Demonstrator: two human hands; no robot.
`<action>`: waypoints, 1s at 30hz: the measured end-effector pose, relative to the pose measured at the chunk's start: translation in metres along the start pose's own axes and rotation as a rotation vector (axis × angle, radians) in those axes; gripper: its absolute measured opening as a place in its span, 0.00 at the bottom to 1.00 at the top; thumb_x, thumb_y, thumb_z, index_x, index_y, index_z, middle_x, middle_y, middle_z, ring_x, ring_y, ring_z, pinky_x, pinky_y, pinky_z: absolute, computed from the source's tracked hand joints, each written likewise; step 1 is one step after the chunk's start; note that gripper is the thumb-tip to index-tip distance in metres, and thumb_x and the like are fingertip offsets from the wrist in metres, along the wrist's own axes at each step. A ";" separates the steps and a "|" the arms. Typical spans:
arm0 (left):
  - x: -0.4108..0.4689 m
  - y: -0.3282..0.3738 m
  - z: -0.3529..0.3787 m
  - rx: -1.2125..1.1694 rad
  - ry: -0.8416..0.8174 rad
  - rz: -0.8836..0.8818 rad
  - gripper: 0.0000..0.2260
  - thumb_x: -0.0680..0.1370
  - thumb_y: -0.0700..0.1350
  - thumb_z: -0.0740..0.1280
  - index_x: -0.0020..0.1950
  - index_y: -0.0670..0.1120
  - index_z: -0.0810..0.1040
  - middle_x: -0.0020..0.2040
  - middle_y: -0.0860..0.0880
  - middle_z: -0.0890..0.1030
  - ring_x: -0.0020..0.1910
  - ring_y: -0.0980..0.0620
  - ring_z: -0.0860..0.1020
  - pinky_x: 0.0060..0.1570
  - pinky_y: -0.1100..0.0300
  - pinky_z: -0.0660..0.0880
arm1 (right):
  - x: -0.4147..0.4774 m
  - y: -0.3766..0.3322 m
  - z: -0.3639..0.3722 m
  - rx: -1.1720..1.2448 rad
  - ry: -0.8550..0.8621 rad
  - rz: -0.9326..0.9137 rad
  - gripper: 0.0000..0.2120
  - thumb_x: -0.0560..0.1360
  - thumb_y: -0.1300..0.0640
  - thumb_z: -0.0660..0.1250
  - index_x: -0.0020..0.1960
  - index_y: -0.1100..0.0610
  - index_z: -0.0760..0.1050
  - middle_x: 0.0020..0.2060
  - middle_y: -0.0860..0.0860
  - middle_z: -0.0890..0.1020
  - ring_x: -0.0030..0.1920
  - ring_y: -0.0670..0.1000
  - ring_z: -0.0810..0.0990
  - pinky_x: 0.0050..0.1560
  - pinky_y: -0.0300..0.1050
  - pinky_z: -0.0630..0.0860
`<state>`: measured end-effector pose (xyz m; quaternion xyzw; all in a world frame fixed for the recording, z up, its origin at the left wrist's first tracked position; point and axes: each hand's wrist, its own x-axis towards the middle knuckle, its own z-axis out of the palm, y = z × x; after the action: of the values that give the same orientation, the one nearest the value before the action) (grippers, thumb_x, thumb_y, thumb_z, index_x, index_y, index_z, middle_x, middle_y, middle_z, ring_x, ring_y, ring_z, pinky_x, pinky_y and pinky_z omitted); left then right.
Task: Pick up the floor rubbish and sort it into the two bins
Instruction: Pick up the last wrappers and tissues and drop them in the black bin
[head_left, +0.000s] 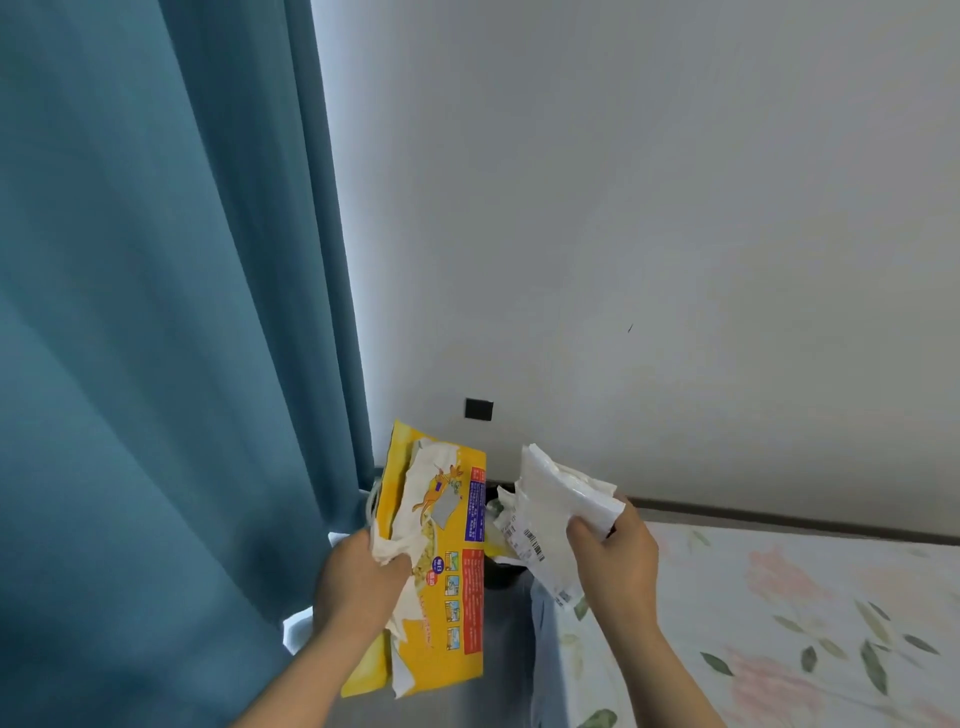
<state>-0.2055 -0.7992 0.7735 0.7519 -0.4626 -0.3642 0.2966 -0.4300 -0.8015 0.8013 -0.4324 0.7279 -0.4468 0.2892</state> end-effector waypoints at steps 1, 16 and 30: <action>0.012 -0.001 0.001 0.004 -0.006 -0.009 0.07 0.75 0.43 0.67 0.38 0.50 0.77 0.37 0.52 0.82 0.37 0.50 0.80 0.32 0.62 0.74 | 0.007 0.000 0.006 -0.011 0.007 0.006 0.15 0.71 0.64 0.65 0.55 0.53 0.76 0.42 0.46 0.81 0.42 0.44 0.78 0.33 0.36 0.70; 0.200 0.009 -0.003 0.137 -0.157 0.015 0.05 0.77 0.46 0.66 0.41 0.50 0.79 0.37 0.52 0.82 0.36 0.50 0.80 0.35 0.59 0.77 | 0.104 -0.004 0.112 -0.083 0.176 0.174 0.12 0.72 0.63 0.62 0.51 0.51 0.77 0.43 0.47 0.83 0.43 0.47 0.79 0.39 0.47 0.78; 0.319 0.054 0.117 0.215 -0.226 -0.052 0.06 0.79 0.46 0.64 0.45 0.56 0.77 0.38 0.55 0.81 0.37 0.52 0.79 0.29 0.63 0.70 | 0.271 0.059 0.129 -0.119 0.039 0.316 0.13 0.72 0.63 0.66 0.54 0.50 0.73 0.36 0.44 0.80 0.35 0.47 0.78 0.32 0.42 0.73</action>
<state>-0.2299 -1.1240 0.6630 0.7452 -0.5098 -0.4024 0.1511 -0.4721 -1.0809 0.6832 -0.3202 0.8173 -0.3603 0.3155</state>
